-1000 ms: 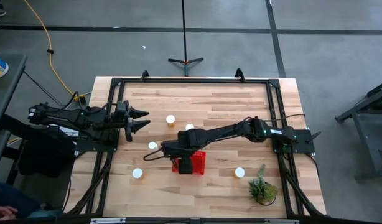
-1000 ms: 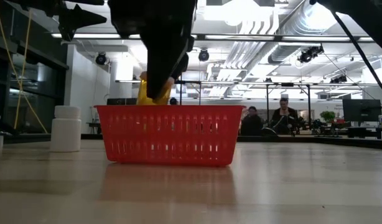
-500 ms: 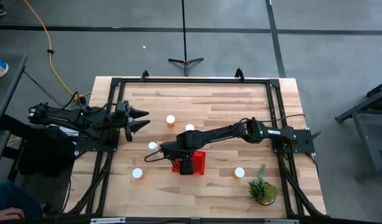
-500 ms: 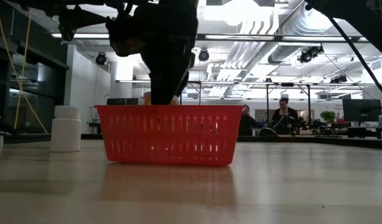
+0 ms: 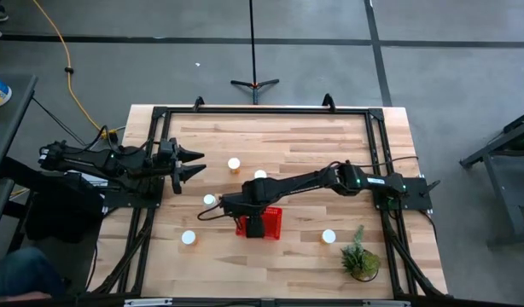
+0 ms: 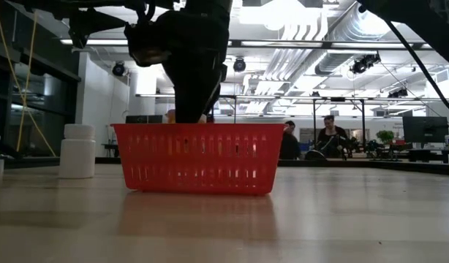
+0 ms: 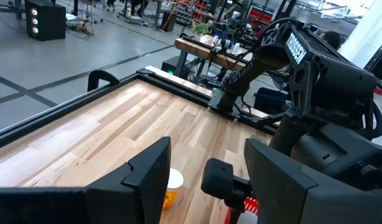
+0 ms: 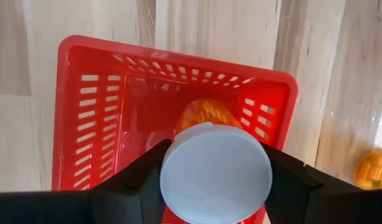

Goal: Pick and place pill bottles into a basket
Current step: Put the orange pill bottle into the red bin

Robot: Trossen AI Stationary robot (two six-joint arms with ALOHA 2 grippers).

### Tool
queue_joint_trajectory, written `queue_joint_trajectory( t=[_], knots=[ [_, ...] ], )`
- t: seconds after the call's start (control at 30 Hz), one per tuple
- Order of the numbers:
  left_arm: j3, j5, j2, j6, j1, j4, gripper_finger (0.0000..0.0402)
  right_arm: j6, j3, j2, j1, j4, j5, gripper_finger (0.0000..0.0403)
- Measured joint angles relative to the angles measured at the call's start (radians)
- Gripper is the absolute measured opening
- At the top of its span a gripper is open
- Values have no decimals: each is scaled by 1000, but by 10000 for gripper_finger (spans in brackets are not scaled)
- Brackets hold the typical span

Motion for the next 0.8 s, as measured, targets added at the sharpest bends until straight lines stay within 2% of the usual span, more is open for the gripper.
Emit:
queue_joint_trajectory(
  t=[0.47,0.8],
  knots=[
    [0,0,0,0,0,0,239,7,0,0,0,-21,7,227],
    [0,1,0,0,0,0,239,5,1,0,0,-45,1,228]
  ],
)
